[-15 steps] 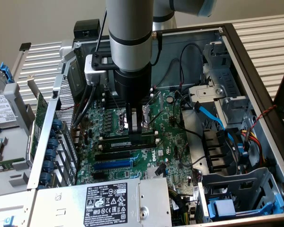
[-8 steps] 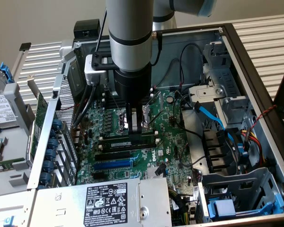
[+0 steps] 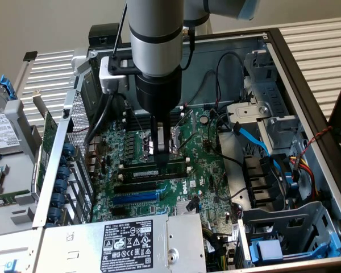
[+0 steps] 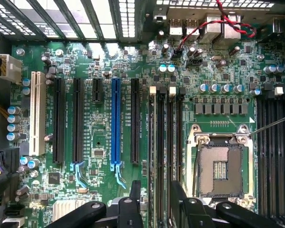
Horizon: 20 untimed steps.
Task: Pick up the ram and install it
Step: 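Insert the ram into the slot, then press down the ram until it locks into place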
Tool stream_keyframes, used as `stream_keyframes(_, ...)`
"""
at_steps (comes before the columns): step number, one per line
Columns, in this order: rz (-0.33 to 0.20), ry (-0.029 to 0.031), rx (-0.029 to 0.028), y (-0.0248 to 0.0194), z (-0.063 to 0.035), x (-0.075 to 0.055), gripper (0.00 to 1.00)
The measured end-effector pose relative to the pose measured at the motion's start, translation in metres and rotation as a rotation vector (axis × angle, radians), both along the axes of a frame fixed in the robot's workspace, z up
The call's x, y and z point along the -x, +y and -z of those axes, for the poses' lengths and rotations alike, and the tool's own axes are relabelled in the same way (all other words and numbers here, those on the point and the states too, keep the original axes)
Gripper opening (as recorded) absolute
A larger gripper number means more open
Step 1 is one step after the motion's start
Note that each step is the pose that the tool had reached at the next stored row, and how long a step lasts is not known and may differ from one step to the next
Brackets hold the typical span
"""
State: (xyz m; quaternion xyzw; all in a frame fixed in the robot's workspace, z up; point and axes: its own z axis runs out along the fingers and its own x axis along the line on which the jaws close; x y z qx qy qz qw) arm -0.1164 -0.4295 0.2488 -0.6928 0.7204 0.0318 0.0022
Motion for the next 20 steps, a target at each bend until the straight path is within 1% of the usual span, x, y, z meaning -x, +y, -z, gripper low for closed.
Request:
stream_keyframes(2, 0.0, 0.0, 0.0, 0.0, -0.005, 0.0, 0.38)
stream_keyframes(5, 0.0, 0.0, 0.0001, 0.0, -0.008, 0.0, 0.38)
stream_keyframes(20, 0.0, -0.0001, 0.0, 0.0, -0.0084, 0.0, 0.38)
